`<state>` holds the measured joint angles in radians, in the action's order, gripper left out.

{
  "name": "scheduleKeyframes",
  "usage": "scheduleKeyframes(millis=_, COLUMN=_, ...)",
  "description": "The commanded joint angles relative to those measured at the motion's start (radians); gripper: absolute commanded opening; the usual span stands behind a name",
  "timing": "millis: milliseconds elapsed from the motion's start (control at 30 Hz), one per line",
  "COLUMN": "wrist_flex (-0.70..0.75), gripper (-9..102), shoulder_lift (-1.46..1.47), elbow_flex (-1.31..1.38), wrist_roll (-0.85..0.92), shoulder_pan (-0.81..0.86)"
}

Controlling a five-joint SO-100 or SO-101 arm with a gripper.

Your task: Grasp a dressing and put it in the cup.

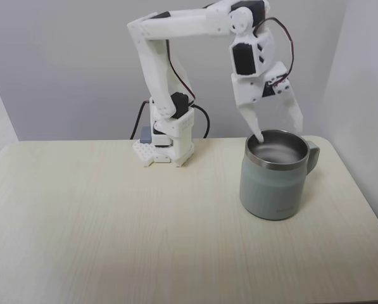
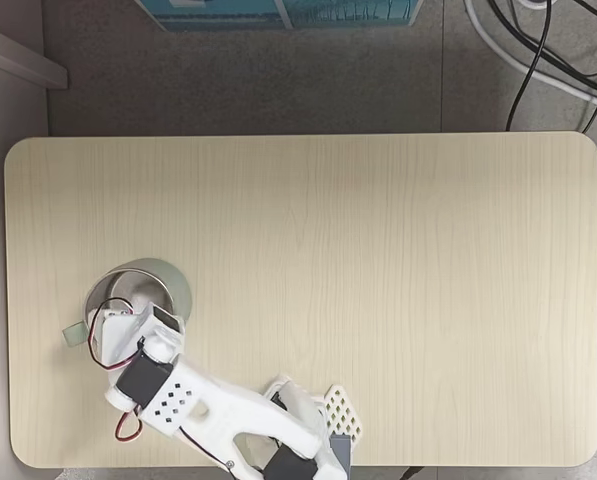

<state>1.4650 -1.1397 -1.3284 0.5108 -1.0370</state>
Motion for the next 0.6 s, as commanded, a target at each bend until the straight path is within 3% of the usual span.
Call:
scheduleKeyframes(millis=0, wrist_flex=0.006, gripper=25, shoulder_lift=0.038, elbow_flex=0.002, wrist_roll=-0.025, shoulder_pan=-0.028)
scheduleKeyframes(millis=233, wrist_flex=0.008, gripper=25, shoulder_lift=0.038, elbow_flex=0.0, wrist_roll=-0.052, shoulder_pan=-0.08)
scheduleKeyframes(millis=567, wrist_flex=0.015, gripper=25, shoulder_lift=0.043, elbow_flex=-0.023, wrist_roll=-0.008, shoulder_pan=-0.015)
